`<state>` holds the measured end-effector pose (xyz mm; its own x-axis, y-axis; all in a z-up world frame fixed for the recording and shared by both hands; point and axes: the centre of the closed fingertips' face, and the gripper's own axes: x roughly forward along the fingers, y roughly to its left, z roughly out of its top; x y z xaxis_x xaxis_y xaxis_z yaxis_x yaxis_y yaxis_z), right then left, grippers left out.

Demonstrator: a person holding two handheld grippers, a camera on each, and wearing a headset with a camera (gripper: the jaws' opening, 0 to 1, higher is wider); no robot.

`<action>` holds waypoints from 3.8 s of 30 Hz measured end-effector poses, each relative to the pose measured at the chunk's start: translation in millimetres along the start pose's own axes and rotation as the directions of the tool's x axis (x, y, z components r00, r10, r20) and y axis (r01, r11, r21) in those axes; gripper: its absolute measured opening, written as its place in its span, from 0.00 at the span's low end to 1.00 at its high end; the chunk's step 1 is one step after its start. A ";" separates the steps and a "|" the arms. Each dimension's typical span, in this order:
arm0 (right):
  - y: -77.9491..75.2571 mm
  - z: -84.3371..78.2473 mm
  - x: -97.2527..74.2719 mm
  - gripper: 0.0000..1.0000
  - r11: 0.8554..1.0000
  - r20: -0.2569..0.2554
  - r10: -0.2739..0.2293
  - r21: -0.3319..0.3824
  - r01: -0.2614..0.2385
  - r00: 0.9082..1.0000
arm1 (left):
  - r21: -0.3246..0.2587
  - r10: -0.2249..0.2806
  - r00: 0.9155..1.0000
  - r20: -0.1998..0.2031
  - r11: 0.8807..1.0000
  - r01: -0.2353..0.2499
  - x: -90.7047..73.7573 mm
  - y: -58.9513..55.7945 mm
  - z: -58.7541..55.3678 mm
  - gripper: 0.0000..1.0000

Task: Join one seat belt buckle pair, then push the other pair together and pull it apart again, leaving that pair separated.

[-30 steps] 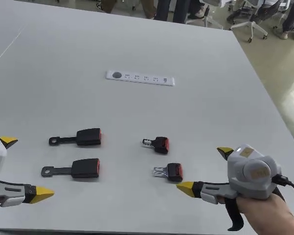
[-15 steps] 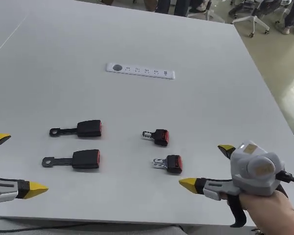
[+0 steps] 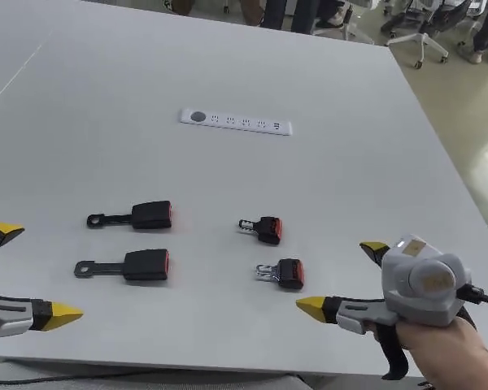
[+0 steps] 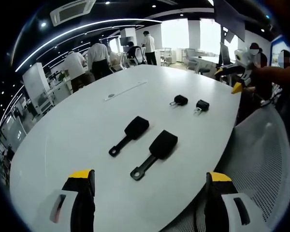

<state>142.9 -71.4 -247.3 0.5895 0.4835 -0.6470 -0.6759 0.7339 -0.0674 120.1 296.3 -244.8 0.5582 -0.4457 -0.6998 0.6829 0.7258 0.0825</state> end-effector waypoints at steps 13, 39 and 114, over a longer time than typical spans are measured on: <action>-1.6 -2.5 -6.3 0.88 1.000 -0.004 -0.005 -0.028 0.005 1.000 | 0.021 0.014 1.000 0.019 1.000 -0.015 -8.2 -2.7 7.3 0.96; 9.7 0.0 -7.2 0.83 0.995 -0.026 0.036 -0.097 -0.038 0.999 | 0.049 0.005 1.000 0.021 0.999 -0.006 3.8 -2.3 16.1 0.80; -2.7 -61.6 113.9 0.35 0.817 -0.410 0.305 -0.351 -0.458 0.859 | 0.507 -0.281 0.901 -0.331 0.752 0.421 147.3 -21.3 -8.4 0.37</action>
<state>184.6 -47.7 -367.6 0.1190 0.4439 -0.8881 -0.9771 0.2111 -0.0254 183.8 219.6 -355.6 0.1545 -0.4319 -0.8886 0.9876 0.0920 0.1270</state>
